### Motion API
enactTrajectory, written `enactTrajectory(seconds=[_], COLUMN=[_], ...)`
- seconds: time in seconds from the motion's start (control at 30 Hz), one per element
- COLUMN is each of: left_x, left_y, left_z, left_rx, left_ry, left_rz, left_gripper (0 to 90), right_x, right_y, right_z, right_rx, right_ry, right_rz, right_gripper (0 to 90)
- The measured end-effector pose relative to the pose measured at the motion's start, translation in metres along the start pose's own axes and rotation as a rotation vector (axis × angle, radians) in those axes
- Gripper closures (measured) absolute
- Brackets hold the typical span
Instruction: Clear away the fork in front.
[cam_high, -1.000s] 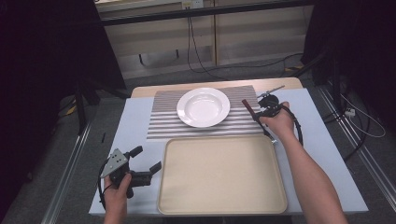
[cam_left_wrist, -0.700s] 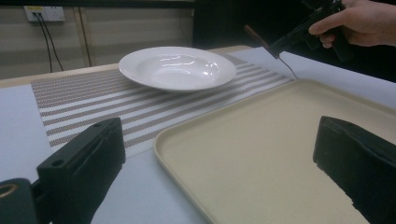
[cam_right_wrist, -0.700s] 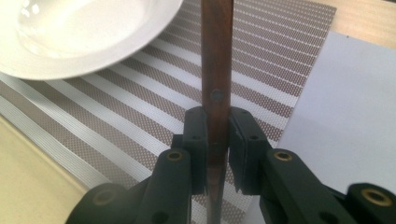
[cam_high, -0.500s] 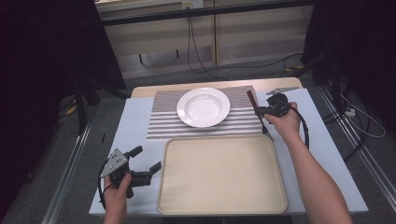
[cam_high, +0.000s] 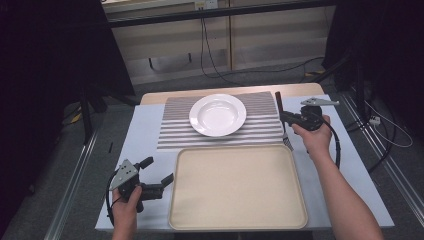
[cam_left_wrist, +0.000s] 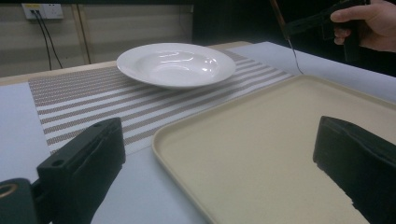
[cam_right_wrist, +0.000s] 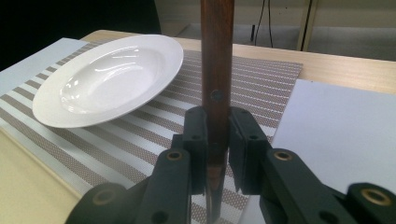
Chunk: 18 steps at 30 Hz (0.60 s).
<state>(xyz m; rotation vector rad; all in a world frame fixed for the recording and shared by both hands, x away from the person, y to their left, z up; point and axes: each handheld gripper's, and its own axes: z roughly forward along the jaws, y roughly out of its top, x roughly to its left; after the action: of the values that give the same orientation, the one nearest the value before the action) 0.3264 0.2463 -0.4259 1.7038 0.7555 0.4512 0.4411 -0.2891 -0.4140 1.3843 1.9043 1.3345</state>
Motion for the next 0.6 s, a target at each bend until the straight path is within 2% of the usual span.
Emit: enactTrajectory(seconds=[0.1,0.23,0.27,0.33,0.47,0.57,0.6], left_x=[0.000,0.000,0.000,0.000,0.001,0.001,0.002], left_y=[0.000,0.000,0.000,0.000,0.000,0.001,0.002], left_z=[0.000,0.000,0.000,0.000,-0.001,-0.001,-0.002], left_rx=[0.001,0.000,-0.001,-0.001,-0.005,-0.006,-0.008], left_ry=[0.003,0.003,0.004,0.003,0.004,0.003,0.002], left_rz=[0.000,0.001,0.001,0.001,0.000,-0.006,-0.003], left_gripper=[2.4,2.4,2.4,2.4,2.4,2.4,2.4], right_x=[-0.001,-0.003,-0.003,-0.004,-0.004,-0.004,-0.002], right_y=[-0.001,-0.001,-0.001,-0.001,0.003,0.005,0.006], right_z=[-0.004,-0.011,-0.014,-0.015,-0.023,-0.029,-0.032], right_rx=[-0.019,-0.065,-0.090,-0.101,-0.151,-0.187,-0.205], right_ry=[-0.009,-0.013,-0.026,-0.016,-0.029,-0.022,-0.003], right_rz=[-0.013,-0.010,-0.016,-0.008,-0.006,0.006,0.014], right_gripper=[78.1,78.0,78.0,78.0,78.1,78.0,78.0])
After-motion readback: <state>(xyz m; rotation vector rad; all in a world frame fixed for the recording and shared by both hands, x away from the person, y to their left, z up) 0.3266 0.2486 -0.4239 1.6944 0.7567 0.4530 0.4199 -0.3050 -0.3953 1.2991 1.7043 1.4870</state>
